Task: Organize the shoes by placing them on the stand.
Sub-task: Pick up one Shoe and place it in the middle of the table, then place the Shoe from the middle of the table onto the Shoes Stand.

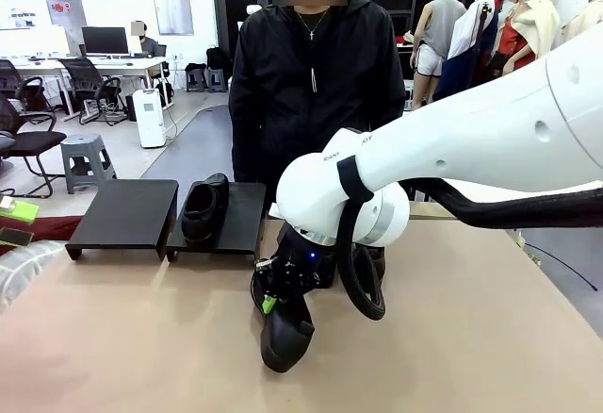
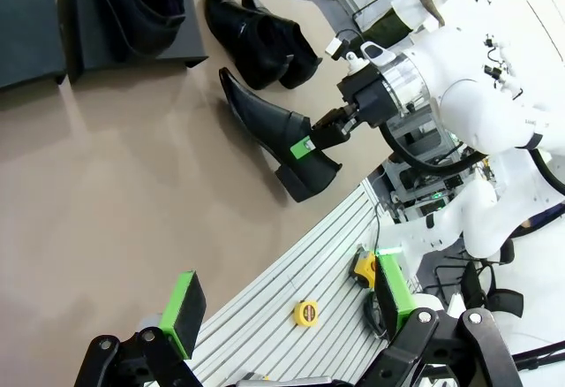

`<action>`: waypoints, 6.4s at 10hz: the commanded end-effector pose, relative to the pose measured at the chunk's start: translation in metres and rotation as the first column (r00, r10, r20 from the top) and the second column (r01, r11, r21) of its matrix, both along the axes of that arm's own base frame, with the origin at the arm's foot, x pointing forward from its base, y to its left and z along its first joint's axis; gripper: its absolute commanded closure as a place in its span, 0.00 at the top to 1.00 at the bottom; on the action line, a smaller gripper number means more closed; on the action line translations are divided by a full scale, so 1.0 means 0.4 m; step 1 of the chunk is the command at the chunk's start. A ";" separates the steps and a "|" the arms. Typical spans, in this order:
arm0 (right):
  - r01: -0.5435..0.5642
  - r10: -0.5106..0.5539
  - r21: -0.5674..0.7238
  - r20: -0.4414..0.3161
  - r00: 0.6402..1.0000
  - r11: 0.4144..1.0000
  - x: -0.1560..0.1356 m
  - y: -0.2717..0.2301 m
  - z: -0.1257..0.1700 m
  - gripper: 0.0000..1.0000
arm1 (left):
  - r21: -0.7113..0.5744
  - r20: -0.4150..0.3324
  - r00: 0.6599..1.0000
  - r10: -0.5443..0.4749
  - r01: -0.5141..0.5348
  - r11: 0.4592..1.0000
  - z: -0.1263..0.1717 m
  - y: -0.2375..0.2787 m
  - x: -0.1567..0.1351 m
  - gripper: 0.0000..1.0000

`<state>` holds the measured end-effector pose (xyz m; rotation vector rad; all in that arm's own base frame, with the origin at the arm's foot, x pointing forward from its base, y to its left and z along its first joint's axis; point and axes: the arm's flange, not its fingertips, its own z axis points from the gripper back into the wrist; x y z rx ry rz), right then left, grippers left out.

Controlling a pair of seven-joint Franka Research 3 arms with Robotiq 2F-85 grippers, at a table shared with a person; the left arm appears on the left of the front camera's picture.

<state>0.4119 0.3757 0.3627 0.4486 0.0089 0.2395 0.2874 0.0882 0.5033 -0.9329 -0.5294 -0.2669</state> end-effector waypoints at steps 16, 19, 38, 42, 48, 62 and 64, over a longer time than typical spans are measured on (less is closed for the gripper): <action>0.116 -0.175 0.189 0.335 0.926 0.975 -0.410 -1.118 0.459 1.00 | -0.020 0.025 1.000 -0.008 0.008 1.000 -0.002 0.000 0.002 1.00; 0.116 -0.212 0.294 0.321 0.923 0.949 -0.417 -1.227 0.405 1.00 | -0.020 0.025 1.000 -0.008 0.008 1.000 -0.002 0.000 0.002 1.00; 0.149 -0.245 0.287 0.337 0.909 0.946 -0.445 -1.252 0.436 1.00 | 0.535 -0.151 0.985 0.079 0.015 0.845 0.044 -0.492 -0.026 1.00; 0.149 -0.245 0.287 0.337 0.909 0.946 -0.445 -1.252 0.436 1.00 | 0.723 -0.291 0.908 0.303 0.001 0.691 -0.078 -0.870 0.088 1.00; 0.149 -0.245 0.287 0.337 0.909 0.946 -0.445 -1.252 0.436 1.00 | 0.715 -0.315 0.912 0.261 0.047 0.698 -0.155 -0.928 0.081 1.00; 0.149 -0.245 0.287 0.337 0.909 0.946 -0.445 -1.252 0.436 1.00 | 0.754 -0.333 0.597 0.730 -0.297 0.586 -0.382 -1.024 0.303 0.86; 0.149 -0.245 0.287 0.337 0.909 0.946 -0.445 -1.252 0.436 1.00 | 0.770 -0.312 0.603 0.734 -0.293 0.568 -0.376 -1.023 0.300 0.00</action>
